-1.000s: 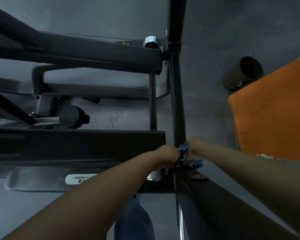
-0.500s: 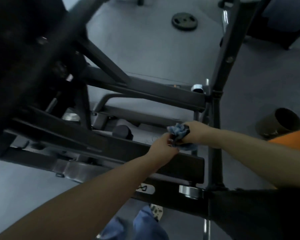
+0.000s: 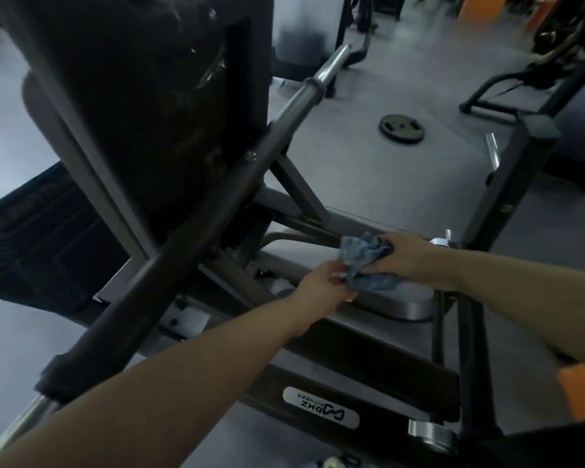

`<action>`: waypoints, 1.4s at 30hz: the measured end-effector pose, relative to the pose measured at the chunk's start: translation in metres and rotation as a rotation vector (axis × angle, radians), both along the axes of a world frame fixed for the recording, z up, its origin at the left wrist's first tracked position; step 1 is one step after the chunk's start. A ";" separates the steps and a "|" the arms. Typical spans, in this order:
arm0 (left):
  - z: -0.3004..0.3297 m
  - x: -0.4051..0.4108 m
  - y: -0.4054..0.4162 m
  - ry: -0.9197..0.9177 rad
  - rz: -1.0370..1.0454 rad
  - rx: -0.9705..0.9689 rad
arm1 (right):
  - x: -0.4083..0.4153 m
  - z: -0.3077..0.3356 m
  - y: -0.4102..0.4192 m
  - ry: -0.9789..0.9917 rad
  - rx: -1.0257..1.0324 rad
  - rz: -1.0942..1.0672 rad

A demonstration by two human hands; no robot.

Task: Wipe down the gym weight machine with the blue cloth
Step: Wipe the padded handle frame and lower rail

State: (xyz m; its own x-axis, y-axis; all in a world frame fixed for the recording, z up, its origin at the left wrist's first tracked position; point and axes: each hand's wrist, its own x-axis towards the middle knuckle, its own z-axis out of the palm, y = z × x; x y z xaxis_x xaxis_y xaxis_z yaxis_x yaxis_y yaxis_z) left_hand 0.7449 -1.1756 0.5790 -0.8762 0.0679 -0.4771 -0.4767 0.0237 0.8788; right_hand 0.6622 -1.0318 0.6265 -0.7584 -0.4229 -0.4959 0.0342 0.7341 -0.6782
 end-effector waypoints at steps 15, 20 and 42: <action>-0.122 0.101 -0.065 -0.257 0.440 -0.373 | 0.111 -0.147 -0.114 -0.288 -0.071 -0.116; -0.151 0.101 -0.045 -0.278 0.594 -0.450 | 0.132 -0.198 -0.092 -0.130 -0.109 -0.487; -0.242 0.043 -0.038 -0.048 0.415 -0.678 | 0.085 -0.268 -0.074 0.048 -0.037 -0.101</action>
State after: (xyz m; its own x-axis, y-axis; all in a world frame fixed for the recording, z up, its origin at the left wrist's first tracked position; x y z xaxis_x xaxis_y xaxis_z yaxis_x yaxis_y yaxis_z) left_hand 0.7883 -1.2138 0.3371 -0.7435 -0.5784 -0.3356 -0.6009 0.3576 0.7149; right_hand 0.7477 -1.1063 0.3588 -0.8206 -0.3608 -0.4432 0.0730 0.7030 -0.7074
